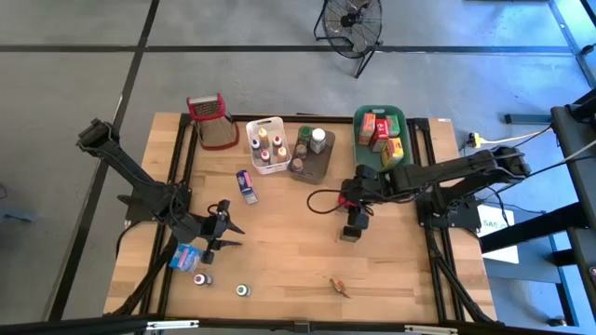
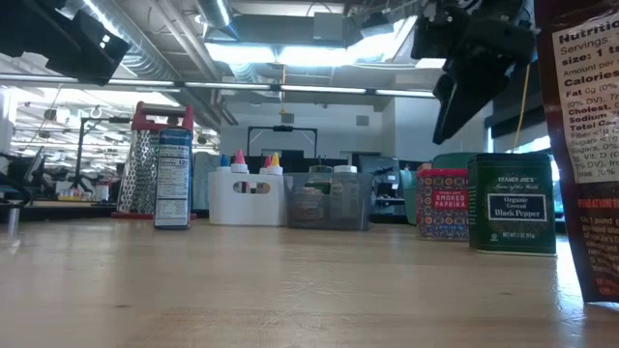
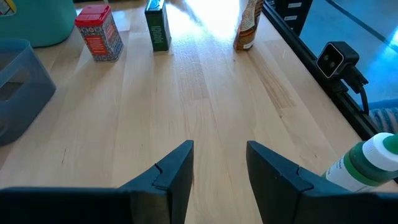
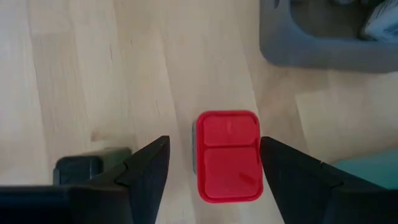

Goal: Pick & Place Kitchen Items
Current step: Put the red spice can into the black bin

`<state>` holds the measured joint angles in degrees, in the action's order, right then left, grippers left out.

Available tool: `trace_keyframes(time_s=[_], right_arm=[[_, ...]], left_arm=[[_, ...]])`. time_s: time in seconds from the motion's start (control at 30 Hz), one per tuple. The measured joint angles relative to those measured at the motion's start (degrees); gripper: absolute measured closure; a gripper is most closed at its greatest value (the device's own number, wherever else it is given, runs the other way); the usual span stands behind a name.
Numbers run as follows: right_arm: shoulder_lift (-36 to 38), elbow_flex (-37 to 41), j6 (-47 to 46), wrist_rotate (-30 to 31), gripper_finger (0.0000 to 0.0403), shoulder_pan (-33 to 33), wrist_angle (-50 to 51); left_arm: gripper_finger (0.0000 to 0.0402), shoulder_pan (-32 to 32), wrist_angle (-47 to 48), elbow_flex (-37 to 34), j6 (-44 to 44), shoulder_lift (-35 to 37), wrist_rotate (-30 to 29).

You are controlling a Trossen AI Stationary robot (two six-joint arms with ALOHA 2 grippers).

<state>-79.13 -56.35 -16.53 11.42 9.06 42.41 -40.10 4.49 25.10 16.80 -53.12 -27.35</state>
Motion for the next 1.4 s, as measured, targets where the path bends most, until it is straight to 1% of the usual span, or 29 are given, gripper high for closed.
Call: trace_keyframes(time_s=[0.17,0.37,0.6,0.8,0.9,1.03,1.13,1.27,1.4], right_arm=[[-0.04,0.60,0.04,-0.11,0.0150,0.02,-0.38],[-2.31,1.35,0.91,-0.05,0.0150,-0.02,-0.36],[-5.24,1.78,1.15,3.52,0.0150,-0.11,0.03],[-6.75,1.76,1.55,3.49,0.0150,-1.49,0.09],[-7.89,1.74,1.59,2.18,0.0150,-2.47,0.11],[-10.15,1.74,2.43,-2.10,0.0150,-4.11,-0.21],[-12.14,1.74,2.89,-4.00,0.0150,-5.02,-0.33],[-14.05,1.74,3.51,-4.75,0.0151,-5.62,-0.93],[-14.25,1.74,3.48,-4.84,0.0153,-6.17,-1.87]], left_arm=[[0.0258,0.01,0.02,0.00,0.00,-0.01,-0.02],[0.0258,0.01,0.01,0.00,0.00,-0.02,0.00],[0.0258,0.02,0.02,0.00,0.00,0.00,0.00],[0.0258,0.01,0.02,0.00,0.00,-0.01,-0.02],[0.0258,0.02,0.02,0.00,0.00,0.00,0.00],[0.0258,0.01,0.02,0.00,0.00,-0.01,-0.01],[0.0258,0.02,0.02,0.00,0.00,-0.01,0.00],[0.0258,0.00,0.00,0.00,0.00,0.00,0.00],[0.0258,0.00,0.00,0.00,0.00,-0.01,-0.01]])
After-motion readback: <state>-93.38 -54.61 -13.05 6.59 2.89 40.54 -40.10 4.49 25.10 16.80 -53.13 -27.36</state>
